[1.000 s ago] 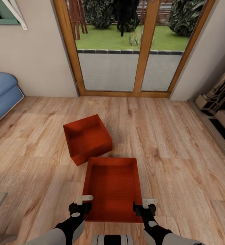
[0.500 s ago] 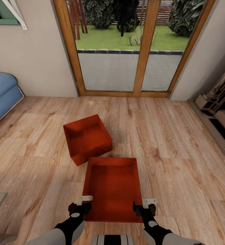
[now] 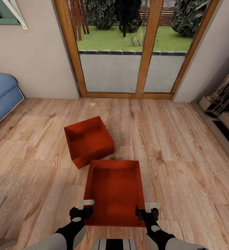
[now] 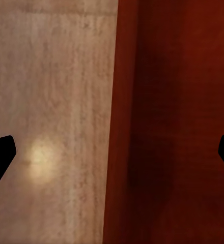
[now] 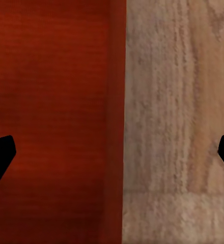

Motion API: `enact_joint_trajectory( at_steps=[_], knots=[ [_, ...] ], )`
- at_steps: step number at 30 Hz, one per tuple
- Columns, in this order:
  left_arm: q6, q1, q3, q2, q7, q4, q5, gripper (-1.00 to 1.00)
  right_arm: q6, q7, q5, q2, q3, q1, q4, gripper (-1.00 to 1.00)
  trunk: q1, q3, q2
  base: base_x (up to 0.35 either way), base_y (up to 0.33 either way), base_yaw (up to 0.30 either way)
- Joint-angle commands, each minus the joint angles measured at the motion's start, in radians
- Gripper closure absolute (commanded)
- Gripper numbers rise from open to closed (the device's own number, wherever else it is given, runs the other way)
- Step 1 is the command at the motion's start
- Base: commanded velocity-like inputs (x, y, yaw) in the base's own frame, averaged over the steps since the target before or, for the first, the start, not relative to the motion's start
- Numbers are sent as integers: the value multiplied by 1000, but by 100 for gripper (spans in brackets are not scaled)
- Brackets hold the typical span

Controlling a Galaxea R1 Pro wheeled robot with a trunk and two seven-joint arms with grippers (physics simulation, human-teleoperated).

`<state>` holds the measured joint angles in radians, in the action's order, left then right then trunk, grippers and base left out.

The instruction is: Move the two storage containers from the living room to the garage. In the garage, place one container on the floor and stack the other container on top of it (either order is fine).

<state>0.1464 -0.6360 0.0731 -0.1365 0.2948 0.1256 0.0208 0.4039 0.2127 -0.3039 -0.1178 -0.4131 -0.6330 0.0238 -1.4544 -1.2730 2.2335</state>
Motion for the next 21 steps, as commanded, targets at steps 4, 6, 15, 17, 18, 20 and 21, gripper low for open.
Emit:
enact_joint_trajectory(
  at_steps=[4,6,15,17,18,20,21],
  knots=[
    [2,-1,7,0,6,-1,2,-100,3,3,-7,0,-9,0,-1,-100,-8,-7,14,0,0,0],
    [2,-1,8,0,6,-1,2,-100,3,4,-7,0,-9,0,-1,-100,-8,-7,14,0,0,0],
    [2,-1,7,-3,6,0,1,-100,3,4,-7,-1,-9,0,-1,-100,-8,-7,14,0,0,0],
    [2,-1,7,-2,5,0,0,-100,3,4,-7,-2,-9,0,-1,100,-8,-7,14,0,0,0],
    [2,-1,7,-2,5,0,0,-100,4,4,-7,-2,-9,0,-1,100,-8,-7,14,0,0,0],
    [3,-1,8,-2,4,0,-2,100,4,4,-7,-2,-9,0,-1,100,-8,-7,14,0,0,0],
    [3,-1,8,-2,4,0,-2,100,4,4,-7,-1,-9,0,-1,100,-8,-7,14,0,0,0]
  ],
)
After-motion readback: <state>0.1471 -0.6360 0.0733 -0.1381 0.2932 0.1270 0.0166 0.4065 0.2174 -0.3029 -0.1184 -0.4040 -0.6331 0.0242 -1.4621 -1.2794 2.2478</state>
